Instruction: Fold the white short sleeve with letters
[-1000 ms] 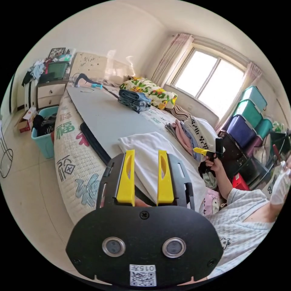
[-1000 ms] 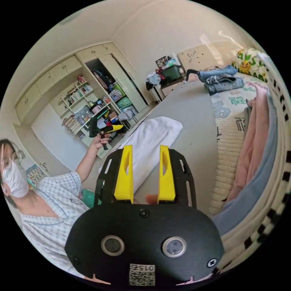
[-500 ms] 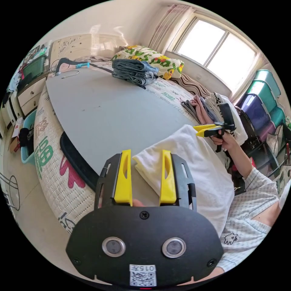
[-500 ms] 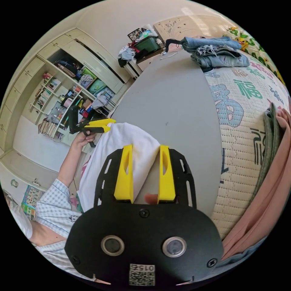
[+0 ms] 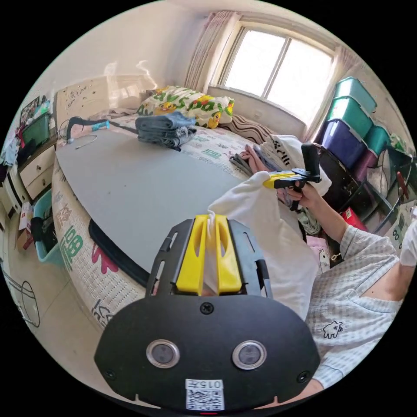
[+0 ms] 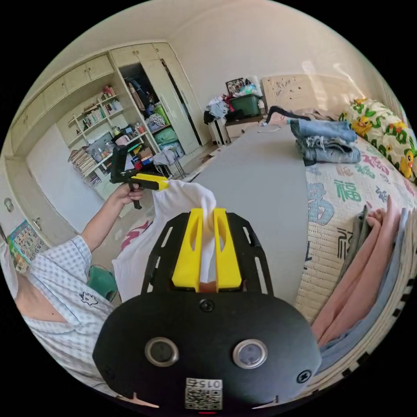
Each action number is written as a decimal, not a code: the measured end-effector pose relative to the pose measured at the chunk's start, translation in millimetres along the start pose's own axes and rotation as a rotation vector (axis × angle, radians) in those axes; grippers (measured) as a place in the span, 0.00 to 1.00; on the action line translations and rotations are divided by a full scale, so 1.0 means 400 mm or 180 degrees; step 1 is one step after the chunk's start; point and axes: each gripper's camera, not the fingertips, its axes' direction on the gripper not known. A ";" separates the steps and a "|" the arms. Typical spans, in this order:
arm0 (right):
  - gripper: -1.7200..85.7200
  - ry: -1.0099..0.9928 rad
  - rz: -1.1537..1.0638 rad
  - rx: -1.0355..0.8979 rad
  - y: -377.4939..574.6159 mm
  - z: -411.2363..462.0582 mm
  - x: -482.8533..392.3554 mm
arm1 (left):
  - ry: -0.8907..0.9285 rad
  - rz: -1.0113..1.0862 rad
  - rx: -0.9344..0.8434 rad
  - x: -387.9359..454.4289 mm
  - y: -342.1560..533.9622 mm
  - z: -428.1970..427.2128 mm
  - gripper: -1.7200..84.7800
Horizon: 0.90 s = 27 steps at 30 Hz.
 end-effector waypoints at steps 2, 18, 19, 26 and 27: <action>0.08 -0.0050 -0.0257 0.0334 0.065 -0.117 -0.125 | -0.0053 0.0240 0.0184 0.112 0.002 -0.121 0.04; 0.07 0.1179 -0.1314 0.1494 0.446 -0.828 -0.725 | -0.0030 0.2061 0.1750 1.064 -0.131 -0.640 0.03; 0.07 0.1323 -0.1270 0.1496 0.457 -0.863 -0.737 | 0.0018 0.2073 0.1773 1.077 -0.147 -0.631 0.03; 0.07 0.2067 -0.0920 0.1393 0.429 -1.011 -0.716 | 0.0553 0.2050 0.1931 1.163 -0.407 -0.503 0.03; 0.07 0.2116 -0.0884 0.1374 0.418 -1.018 -0.705 | 0.0609 0.2000 0.1916 1.162 -0.458 -0.471 0.03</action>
